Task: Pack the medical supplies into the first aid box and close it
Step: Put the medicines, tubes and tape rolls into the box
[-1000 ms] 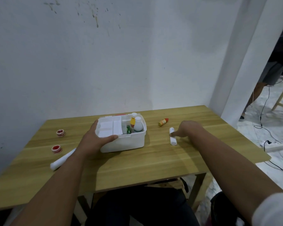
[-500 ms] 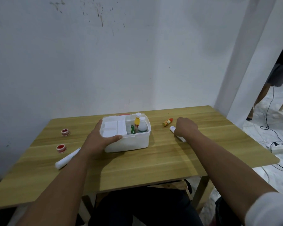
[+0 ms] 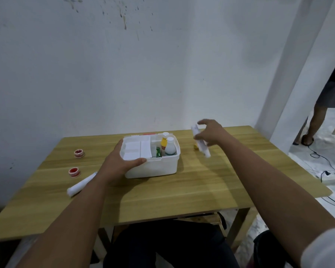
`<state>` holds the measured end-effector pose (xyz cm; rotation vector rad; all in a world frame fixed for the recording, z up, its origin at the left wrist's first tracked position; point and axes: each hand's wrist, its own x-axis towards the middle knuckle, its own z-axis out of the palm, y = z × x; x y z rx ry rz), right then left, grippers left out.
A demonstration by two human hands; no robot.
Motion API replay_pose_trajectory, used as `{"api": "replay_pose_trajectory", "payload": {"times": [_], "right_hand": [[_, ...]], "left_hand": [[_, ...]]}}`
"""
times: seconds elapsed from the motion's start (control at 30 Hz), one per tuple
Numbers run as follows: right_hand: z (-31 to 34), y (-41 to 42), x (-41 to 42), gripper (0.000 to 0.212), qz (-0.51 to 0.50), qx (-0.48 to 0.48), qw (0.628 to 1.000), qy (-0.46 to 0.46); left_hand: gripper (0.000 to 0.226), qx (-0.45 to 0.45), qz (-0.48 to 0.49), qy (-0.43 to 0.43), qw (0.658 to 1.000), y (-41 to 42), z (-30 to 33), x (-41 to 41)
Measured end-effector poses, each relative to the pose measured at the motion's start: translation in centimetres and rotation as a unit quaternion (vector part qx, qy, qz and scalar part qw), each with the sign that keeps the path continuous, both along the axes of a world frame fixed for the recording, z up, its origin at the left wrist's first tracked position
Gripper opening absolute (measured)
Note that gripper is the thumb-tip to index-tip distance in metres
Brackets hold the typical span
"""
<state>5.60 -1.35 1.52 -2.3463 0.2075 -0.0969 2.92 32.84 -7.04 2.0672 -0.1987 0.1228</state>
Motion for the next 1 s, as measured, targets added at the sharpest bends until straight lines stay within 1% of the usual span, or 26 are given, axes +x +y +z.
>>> {"api": "replay_pose_trajectory", "payload": {"times": [0.03, 0.07, 0.13, 0.2, 0.27, 0.37, 0.43, 0.5, 0.57, 0.73, 0.8, 0.9, 1.0], "right_hand": [[0.9, 0.6, -0.2, 0.072, 0.015, 0.046, 0.998, -0.028], [1.5, 1.2, -0.3, 0.073, 0.033, 0.097, 0.993, -0.051], [2.4, 2.6, -1.1, 0.07, 0.069, 0.204, 0.975, -0.06], [2.9, 4.2, -2.1, 0.066, 0.098, 0.248, 0.962, -0.063], [2.3, 5.6, -2.4, 0.062, 0.114, 0.258, 0.957, -0.073], [0.1, 6.9, -2.2, 0.059, 0.109, 0.196, 0.968, -0.111], [-1.4, 7.5, -2.2, 0.056, 0.092, 0.134, 0.974, -0.157], [-2.8, 7.8, -2.4, 0.053, 0.085, 0.072, 0.971, -0.209], [-4.1, 8.0, -2.6, 0.052, 0.091, 0.021, 0.962, -0.257], [-6.3, 7.7, -2.9, 0.051, 0.108, -0.016, 0.95, -0.292], [-6.9, 7.3, -3.0, 0.049, 0.117, -0.028, 0.942, -0.313], [-7.4, 6.9, -3.0, 0.04, 0.126, -0.049, 0.935, -0.327], [-7.7, 6.6, -3.1, 0.03, 0.129, -0.073, 0.928, -0.342]], "left_hand": [[0.101, 0.0, 0.003, 0.002, 1.0, 0.0, 0.0, 0.0], [0.104, 0.002, 0.005, 0.003, 1.0, 0.1, 0.1, 0.0], [0.111, 0.007, 0.005, 0.006, 1.0, 0.1, 0.1, 0.0], [0.115, 0.01, 0.002, 0.008, 1.0, 0.0, 0.2, -0.1], [0.114, 0.01, 0.003, 0.008, 1.0, 0.1, 0.3, -0.1], [0.104, 0.008, 0.002, 0.008, 1.0, 0.1, 0.5, -0.2], [0.107, 0.01, -0.001, 0.012, 1.0, -0.1, 0.6, -0.3], [0.111, 0.015, -0.002, 0.01, 1.0, -0.1, 0.7, -0.4], [0.106, 0.014, -0.004, 0.007, 1.0, -0.1, 0.6, -0.3], [0.093, 0.007, 0.005, 0.001, 1.0, -0.1, 0.4, -0.2], [0.091, 0.007, 0.003, 0.002, 1.0, -0.1, 0.4, -0.2], [0.095, 0.0, -0.002, -0.007, 1.0, -0.1, 0.5, -0.3], [0.087, -0.001, -0.001, -0.012, 1.0, -0.2, 0.4, -0.3]]}}
